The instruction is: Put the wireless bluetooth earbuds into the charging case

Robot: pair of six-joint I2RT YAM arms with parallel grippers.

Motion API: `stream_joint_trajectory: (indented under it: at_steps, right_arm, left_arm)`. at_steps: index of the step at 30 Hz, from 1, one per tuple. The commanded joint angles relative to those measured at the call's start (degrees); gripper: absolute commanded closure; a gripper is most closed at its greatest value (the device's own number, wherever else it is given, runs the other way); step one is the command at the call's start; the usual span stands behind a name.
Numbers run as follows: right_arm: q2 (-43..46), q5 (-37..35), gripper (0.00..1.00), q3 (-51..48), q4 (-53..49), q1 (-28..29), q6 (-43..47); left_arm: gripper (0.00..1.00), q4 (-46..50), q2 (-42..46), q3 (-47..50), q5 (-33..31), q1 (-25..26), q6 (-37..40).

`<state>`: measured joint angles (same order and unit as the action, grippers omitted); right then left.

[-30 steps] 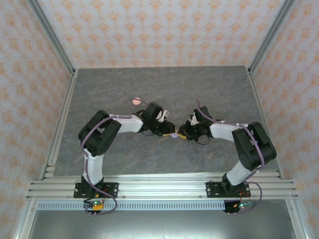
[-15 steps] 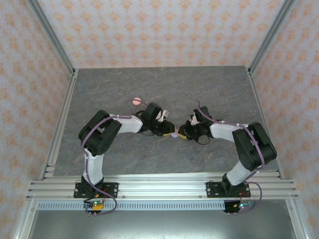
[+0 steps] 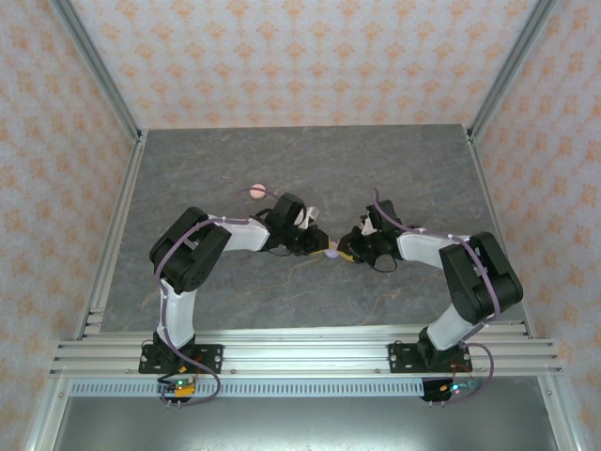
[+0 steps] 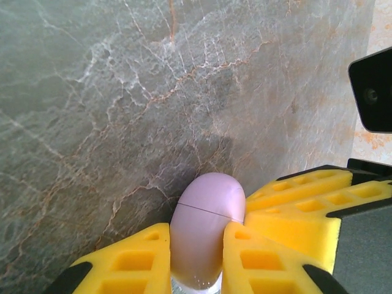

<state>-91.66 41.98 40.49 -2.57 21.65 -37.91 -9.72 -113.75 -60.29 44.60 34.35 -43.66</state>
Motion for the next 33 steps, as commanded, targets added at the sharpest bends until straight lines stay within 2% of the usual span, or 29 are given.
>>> stream_joint_trajectory:
  at_steps: [1,6,11,16,23,28,33]
  right_arm:
    - [1.61,1.82,0.80,0.67,1.66,0.81,-0.22]
    - [4.06,1.75,0.76,0.95,0.00,-0.47,0.61]
    - [7.22,2.96,0.70,1.32,-2.23,-3.01,2.85]
    - [11.07,5.22,0.65,3.25,-6.01,-5.86,7.96]
    - [14.99,12.73,0.60,8.14,-7.93,-7.50,16.09]
    - [17.49,17.67,0.55,10.32,-6.42,-7.49,18.27]
    - [18.24,21.35,0.53,11.04,-3.96,-7.26,18.08]
  left_arm:
    - [0.84,-4.01,0.07,0.59,2.32,1.87,0.05]
    - [0.83,-2.31,2.01,1.63,-0.20,1.14,1.12]
    - [0.82,-5.28,3.99,4.19,-1.07,0.14,-0.01]
    - [0.82,-6.76,10.79,6.20,-2.13,-0.76,0.16]
    - [0.80,-8.11,20.58,8.15,-4.18,-2.17,1.63]
    - [0.79,-9.91,26.25,9.44,-6.00,-2.43,2.27]
    - [0.79,-11.10,28.36,9.71,-5.75,-2.40,2.05]
